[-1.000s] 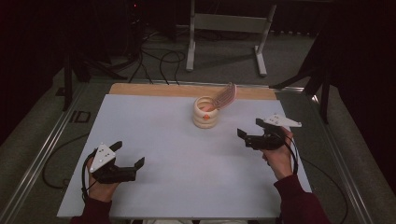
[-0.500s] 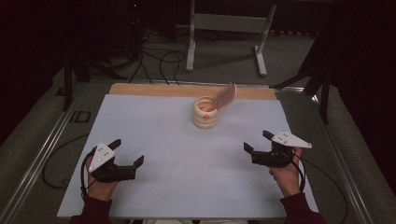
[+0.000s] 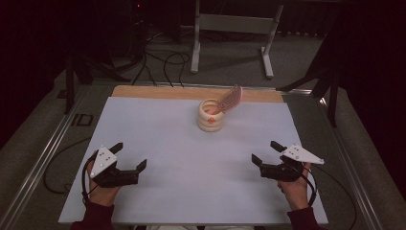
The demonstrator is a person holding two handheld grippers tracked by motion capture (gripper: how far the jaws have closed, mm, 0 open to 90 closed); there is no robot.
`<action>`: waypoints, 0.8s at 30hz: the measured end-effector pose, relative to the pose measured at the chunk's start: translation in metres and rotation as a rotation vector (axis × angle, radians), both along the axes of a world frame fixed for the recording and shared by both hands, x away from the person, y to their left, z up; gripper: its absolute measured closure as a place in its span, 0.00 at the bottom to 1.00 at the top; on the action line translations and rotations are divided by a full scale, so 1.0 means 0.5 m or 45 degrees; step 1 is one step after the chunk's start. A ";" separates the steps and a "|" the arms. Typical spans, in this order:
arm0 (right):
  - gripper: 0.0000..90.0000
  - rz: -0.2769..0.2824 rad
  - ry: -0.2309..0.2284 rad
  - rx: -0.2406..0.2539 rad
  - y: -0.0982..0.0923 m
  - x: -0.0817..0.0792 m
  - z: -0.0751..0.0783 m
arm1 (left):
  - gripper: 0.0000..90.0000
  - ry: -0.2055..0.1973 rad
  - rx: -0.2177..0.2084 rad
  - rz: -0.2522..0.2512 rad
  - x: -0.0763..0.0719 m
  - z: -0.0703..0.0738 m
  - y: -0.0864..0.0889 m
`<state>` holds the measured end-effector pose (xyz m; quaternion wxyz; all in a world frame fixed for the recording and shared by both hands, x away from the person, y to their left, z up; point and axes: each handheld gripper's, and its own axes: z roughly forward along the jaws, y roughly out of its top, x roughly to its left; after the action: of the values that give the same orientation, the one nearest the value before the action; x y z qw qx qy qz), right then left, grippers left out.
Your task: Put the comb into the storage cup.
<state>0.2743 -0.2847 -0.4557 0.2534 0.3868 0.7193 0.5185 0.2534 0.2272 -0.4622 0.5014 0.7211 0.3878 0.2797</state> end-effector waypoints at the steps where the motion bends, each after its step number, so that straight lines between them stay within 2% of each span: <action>1: 0.09 0.002 -0.010 -0.006 0.001 -0.001 -0.001 | 0.01 0.000 0.001 0.002 -0.001 -0.001 0.000; 14: 0.09 -0.023 -0.028 -0.019 0.015 -0.012 -0.023 | 0.00 -0.009 -0.011 0.013 -0.007 -0.003 0.009; 21: 0.09 -0.050 -0.054 -0.001 0.013 -0.016 -0.031 | 0.00 -0.002 -0.011 0.014 -0.008 -0.010 0.011; 24: 0.09 -0.060 -0.042 0.002 0.008 -0.017 -0.036 | 0.00 0.003 -0.007 0.015 -0.008 -0.012 0.011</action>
<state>0.2660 -0.2804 -0.4737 0.2771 0.3953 0.7052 0.5192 0.2495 0.2326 -0.4682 0.5014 0.7178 0.3934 0.2805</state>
